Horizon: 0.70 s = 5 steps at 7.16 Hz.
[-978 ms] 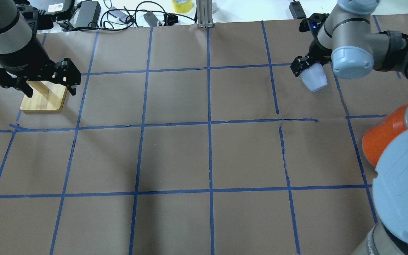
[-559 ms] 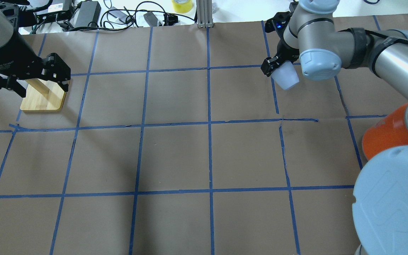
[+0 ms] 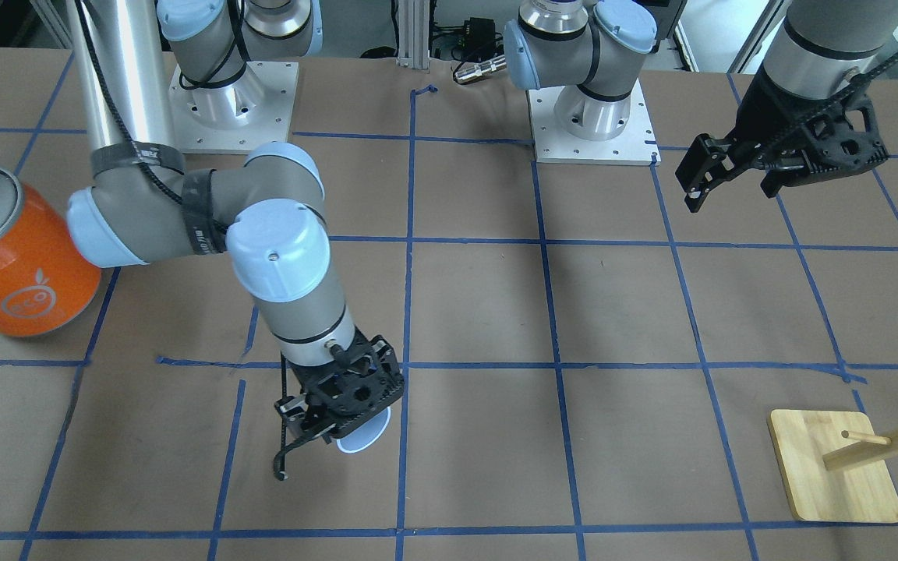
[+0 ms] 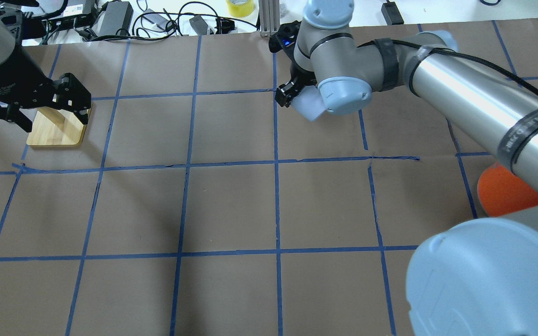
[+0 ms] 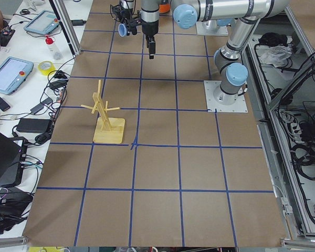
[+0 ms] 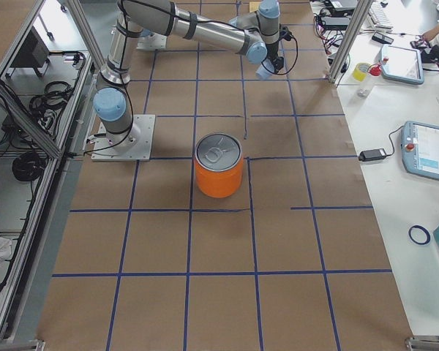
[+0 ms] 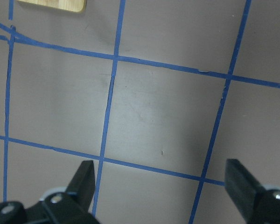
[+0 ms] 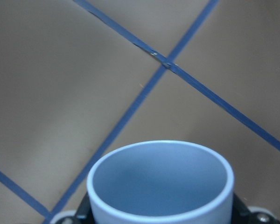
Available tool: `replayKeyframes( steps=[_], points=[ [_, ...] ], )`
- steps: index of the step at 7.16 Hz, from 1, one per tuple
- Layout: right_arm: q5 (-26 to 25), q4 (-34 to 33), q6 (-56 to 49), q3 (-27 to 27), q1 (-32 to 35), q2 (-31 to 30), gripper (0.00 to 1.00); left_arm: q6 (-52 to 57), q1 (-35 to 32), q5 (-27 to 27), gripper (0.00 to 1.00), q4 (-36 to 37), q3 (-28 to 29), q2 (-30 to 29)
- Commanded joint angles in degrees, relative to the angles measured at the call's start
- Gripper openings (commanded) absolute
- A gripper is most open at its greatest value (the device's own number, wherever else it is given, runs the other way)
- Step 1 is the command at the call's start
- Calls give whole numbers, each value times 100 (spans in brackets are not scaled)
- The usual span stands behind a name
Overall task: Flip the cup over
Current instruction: 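Carry the white cup with the right gripper toward the table center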
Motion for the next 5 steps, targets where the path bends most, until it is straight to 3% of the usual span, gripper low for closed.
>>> replayKeyframes(
  steps=[1, 2, 5],
  points=[
    [19, -27, -423, -58, 680, 125, 0, 0, 4, -35, 100, 22, -19, -24],
    [19, -79, -1452, -48, 848, 195, 0, 0, -5, -9, 100, 13, -19, -15],
    [142, -866, -2686, -13, 1305, 633, 0, 0, 4, -18, 100, 22, -54, -15]
  ],
)
